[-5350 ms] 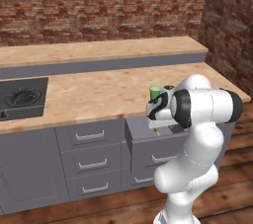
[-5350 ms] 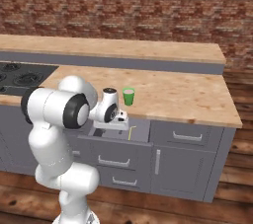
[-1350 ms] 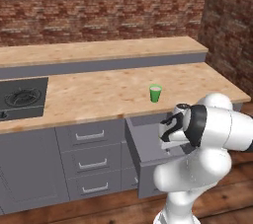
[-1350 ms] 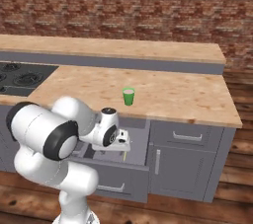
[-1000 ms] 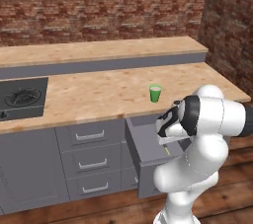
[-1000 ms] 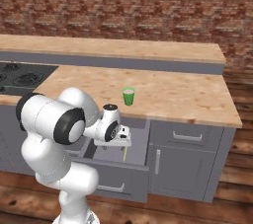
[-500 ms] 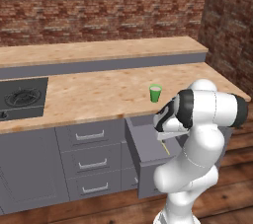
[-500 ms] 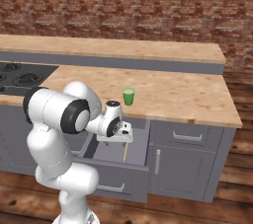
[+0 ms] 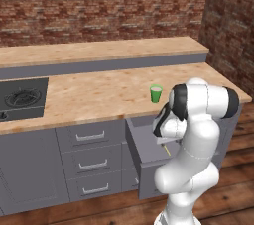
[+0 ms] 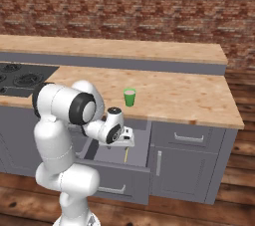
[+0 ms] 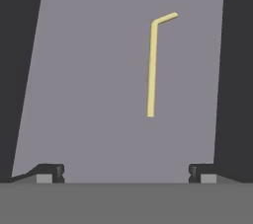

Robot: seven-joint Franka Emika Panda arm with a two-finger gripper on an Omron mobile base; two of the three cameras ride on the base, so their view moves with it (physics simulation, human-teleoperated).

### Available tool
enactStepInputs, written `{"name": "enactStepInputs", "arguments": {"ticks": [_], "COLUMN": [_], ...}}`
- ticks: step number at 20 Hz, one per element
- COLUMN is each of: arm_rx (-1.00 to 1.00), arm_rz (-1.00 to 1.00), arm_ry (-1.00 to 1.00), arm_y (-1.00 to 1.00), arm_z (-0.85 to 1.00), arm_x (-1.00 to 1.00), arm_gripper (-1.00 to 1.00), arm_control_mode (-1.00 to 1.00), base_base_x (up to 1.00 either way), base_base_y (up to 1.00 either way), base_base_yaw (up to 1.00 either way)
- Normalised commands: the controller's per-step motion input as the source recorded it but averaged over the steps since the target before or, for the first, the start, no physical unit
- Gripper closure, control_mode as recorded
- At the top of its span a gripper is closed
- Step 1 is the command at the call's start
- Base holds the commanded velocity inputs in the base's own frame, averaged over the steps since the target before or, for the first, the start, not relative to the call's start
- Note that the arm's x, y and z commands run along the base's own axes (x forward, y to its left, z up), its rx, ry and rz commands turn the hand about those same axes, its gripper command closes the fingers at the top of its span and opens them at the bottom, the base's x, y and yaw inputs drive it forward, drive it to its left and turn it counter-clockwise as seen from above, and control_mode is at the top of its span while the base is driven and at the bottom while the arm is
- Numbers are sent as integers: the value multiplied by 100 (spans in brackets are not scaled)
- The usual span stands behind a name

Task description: Pick up the straw from the right drawer and put it inside the smoothie cup.

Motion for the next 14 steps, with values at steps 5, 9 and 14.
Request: {"name": "enactStepInputs", "arguments": {"ticks": [5,9,14], "arm_rx": [0,1,2], "arm_rz": [0,0,0], "arm_ry": [-5,-4,-3], "arm_y": [0,-2,-8], "arm_z": [-30,-23,-18], "arm_x": [10,12,12], "arm_gripper": [-100,-100,-100], "arm_control_mode": [-100,-100,-100], "base_base_x": [0,0,0], "base_base_y": [0,0,0], "base_base_yaw": [0,0,0]}}
